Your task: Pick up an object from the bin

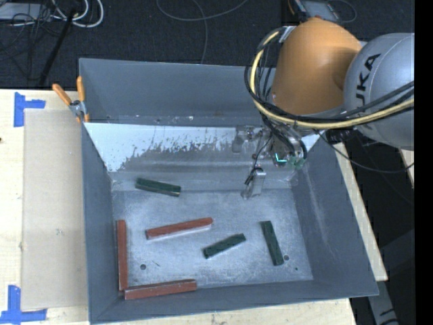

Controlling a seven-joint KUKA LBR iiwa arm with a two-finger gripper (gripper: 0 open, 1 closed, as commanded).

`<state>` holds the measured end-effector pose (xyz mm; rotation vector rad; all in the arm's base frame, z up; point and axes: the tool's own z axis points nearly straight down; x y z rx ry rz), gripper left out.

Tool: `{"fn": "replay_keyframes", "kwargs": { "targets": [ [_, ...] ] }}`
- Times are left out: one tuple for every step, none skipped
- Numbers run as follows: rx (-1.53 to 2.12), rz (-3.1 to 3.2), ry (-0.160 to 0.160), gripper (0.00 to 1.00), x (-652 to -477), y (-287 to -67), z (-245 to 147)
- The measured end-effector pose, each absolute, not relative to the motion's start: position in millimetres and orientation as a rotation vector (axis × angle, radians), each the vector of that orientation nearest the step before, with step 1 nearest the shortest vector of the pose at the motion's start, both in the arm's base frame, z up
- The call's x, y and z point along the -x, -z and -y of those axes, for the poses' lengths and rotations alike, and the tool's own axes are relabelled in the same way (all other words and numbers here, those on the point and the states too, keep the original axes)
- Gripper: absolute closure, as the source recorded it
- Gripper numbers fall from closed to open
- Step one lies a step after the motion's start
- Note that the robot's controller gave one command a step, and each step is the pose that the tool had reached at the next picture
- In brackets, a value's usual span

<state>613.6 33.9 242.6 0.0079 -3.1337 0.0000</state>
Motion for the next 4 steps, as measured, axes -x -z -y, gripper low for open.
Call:
{"fn": "replay_keyframes", "kwargs": {
  "targets": [
    [-0.210, 3.123, 0.000, 0.00, -546.1, -105.8, -43.3],
    [-0.020, 3.133, 0.000, 0.00, -506.1, -67.6, -38.6],
    [-0.018, 3.138, 0.001, 1.00, -507.8, -69.2, -38.6],
    [-0.111, 3.148, 0.000, 1.00, -506.7, -234.1, -30.5]
  ]
}}
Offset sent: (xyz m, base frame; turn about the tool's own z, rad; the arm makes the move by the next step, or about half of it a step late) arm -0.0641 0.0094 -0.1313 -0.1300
